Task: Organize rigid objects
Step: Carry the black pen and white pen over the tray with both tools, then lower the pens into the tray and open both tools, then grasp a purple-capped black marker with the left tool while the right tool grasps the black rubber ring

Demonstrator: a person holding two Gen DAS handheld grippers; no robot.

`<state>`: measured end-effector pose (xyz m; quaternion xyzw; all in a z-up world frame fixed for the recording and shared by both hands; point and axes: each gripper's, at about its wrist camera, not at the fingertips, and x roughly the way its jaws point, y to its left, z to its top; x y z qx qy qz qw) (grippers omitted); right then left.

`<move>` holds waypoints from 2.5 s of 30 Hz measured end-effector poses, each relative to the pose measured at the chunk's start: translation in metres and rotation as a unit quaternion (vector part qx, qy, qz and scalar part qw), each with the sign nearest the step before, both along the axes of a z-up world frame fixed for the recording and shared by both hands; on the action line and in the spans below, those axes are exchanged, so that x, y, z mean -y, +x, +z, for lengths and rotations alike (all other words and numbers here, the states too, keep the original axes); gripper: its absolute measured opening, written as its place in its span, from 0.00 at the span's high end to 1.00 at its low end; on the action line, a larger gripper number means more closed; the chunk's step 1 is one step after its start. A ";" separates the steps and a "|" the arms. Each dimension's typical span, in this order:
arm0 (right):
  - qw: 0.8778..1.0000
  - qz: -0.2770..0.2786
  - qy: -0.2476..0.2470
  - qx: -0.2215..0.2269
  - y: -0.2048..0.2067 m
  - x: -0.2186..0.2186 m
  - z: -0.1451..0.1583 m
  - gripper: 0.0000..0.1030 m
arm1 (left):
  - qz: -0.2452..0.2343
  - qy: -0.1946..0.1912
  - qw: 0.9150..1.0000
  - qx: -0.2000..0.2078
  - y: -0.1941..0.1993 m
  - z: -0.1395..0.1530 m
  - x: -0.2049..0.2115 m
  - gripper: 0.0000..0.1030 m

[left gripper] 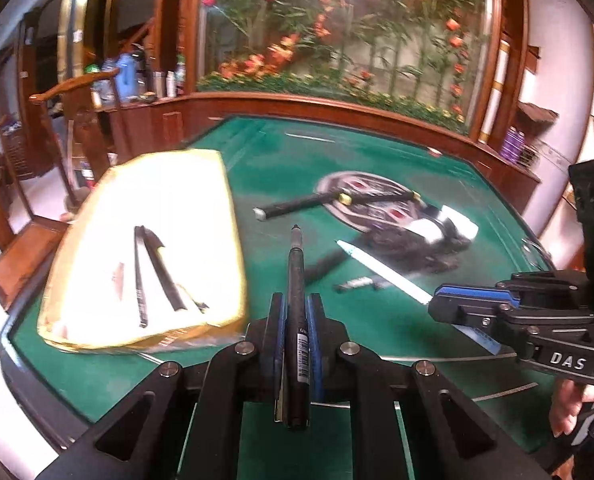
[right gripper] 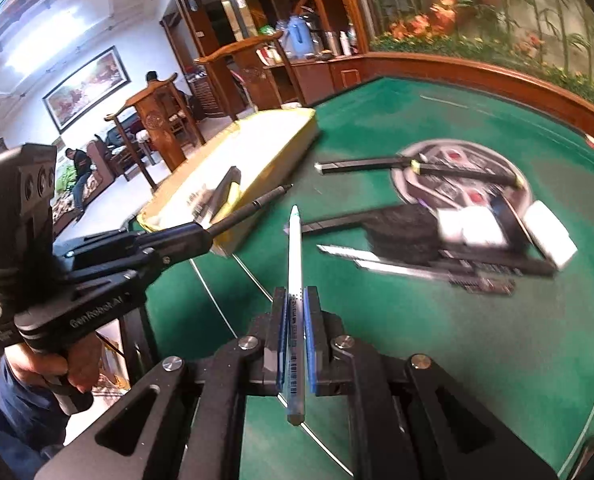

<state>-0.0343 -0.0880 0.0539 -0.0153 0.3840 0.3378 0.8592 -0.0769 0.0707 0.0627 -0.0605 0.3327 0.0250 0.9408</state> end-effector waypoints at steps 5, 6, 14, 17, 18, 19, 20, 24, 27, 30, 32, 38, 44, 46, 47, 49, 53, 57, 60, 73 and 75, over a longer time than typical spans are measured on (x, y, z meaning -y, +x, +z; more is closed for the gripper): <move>1.000 0.024 0.004 0.017 0.012 -0.039 0.016 0.93 | 0.038 0.006 0.999 0.015 0.001 0.004 -0.030 0.90; 0.999 0.029 0.004 0.018 0.016 -0.046 0.018 0.93 | 0.044 0.006 0.999 0.018 0.002 0.004 -0.036 0.90; 0.999 0.047 0.009 -0.004 0.050 -0.108 0.020 0.93 | 0.111 0.017 0.994 0.017 0.017 -0.011 -0.085 0.90; 0.999 0.046 -0.002 -0.007 0.062 -0.133 0.015 0.93 | 0.130 0.024 0.991 0.011 0.024 -0.019 -0.099 0.90; 0.999 0.044 -0.003 -0.010 0.066 -0.139 0.013 0.93 | 0.133 0.023 0.991 0.010 0.025 -0.021 -0.103 0.90; 0.999 0.041 -0.004 -0.013 0.070 -0.144 0.010 0.93 | 0.137 0.025 0.990 0.008 0.027 -0.023 -0.106 0.90; 0.999 0.038 -0.006 -0.016 0.074 -0.149 0.008 0.93 | 0.140 0.027 0.990 0.007 0.029 -0.024 -0.108 0.90; 0.999 0.029 -0.012 -0.027 0.087 -0.166 -0.005 0.93 | 0.145 0.032 0.989 0.004 0.033 -0.027 -0.113 0.90; 0.999 0.022 -0.011 -0.035 0.095 -0.173 -0.011 0.93 | 0.146 0.032 0.989 0.003 0.037 -0.028 -0.116 0.90; 0.999 0.018 -0.011 -0.039 0.102 -0.178 -0.016 0.93 | 0.148 0.036 0.988 0.002 0.039 -0.029 -0.118 0.90; 0.999 0.014 -0.012 -0.043 0.107 -0.181 -0.019 0.93 | 0.149 0.033 0.988 -0.001 0.041 -0.031 -0.121 0.90; 0.998 -0.002 -0.023 -0.054 0.119 -0.189 -0.031 0.93 | 0.152 0.015 0.988 -0.012 0.049 -0.032 -0.133 0.90; 0.998 -0.004 -0.034 -0.049 0.118 -0.197 -0.032 0.93 | 0.152 -0.039 0.987 -0.034 0.058 -0.041 -0.147 0.90; 0.998 -0.003 -0.033 -0.052 0.119 -0.196 -0.035 0.93 | 0.155 -0.043 0.986 -0.039 0.060 -0.043 -0.149 0.90; 0.998 -0.002 -0.033 -0.054 0.120 -0.196 -0.036 0.93 | 0.155 -0.044 0.986 -0.041 0.060 -0.043 -0.149 0.90; 0.998 -0.001 -0.036 -0.054 0.119 -0.196 -0.037 0.93 | 0.150 -0.045 0.987 -0.044 0.062 -0.044 -0.148 0.90; 0.998 0.008 -0.030 -0.053 0.117 -0.197 -0.033 0.90 | 0.154 -0.054 0.986 -0.042 0.061 -0.044 -0.149 0.89; 0.998 0.011 -0.027 -0.053 0.115 -0.195 -0.032 0.86 | 0.164 -0.053 0.984 -0.037 0.058 -0.043 -0.150 0.80; 0.998 0.012 -0.024 -0.054 0.113 -0.192 -0.029 0.86 | 0.181 -0.055 0.982 -0.029 0.051 -0.042 -0.152 0.62; 1.000 -0.007 0.009 -0.018 0.090 -0.151 0.002 0.56 | 0.168 -0.069 0.983 -0.007 0.028 -0.024 -0.127 0.35; 1.000 -0.014 0.017 -0.015 0.085 -0.137 0.006 0.56 | 0.160 -0.062 0.985 -0.008 0.026 -0.022 -0.119 0.35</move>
